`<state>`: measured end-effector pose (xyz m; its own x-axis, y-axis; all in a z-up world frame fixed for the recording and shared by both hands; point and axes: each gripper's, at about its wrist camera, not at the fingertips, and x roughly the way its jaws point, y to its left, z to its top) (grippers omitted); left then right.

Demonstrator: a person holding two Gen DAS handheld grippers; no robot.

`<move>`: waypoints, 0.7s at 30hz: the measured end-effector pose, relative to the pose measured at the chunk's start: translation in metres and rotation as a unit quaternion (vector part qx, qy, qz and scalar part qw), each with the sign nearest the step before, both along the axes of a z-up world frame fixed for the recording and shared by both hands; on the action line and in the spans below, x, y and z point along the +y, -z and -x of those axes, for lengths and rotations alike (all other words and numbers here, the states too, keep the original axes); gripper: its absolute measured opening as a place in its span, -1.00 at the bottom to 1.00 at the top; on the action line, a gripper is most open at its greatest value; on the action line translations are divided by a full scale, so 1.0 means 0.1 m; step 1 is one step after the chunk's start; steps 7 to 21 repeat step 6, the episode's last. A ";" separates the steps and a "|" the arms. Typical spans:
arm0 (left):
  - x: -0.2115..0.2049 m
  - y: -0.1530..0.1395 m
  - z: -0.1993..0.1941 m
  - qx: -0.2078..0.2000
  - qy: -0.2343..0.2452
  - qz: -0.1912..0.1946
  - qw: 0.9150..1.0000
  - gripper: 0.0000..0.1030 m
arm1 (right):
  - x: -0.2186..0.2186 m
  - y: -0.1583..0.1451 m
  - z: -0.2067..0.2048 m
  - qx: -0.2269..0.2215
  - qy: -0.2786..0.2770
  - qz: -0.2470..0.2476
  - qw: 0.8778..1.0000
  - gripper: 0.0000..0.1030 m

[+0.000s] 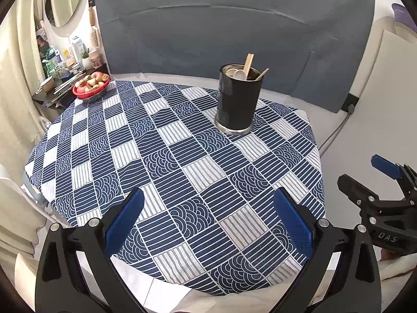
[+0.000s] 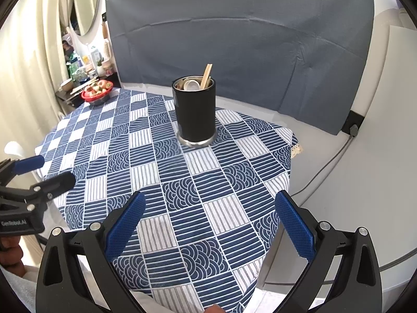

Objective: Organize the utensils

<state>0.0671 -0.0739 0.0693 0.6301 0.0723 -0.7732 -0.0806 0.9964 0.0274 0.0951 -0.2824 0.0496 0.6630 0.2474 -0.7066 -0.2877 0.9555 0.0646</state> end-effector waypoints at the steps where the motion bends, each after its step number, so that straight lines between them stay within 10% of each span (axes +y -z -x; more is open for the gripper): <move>1: 0.01 0.01 -0.01 0.003 -0.003 0.002 1.000 0.89 | 0.00 0.00 0.00 0.001 -0.001 0.000 1.000 0.85; 21: 0.02 0.01 -0.03 0.006 0.000 0.010 1.000 0.89 | 0.00 0.01 -0.01 0.001 -0.002 0.003 1.000 0.85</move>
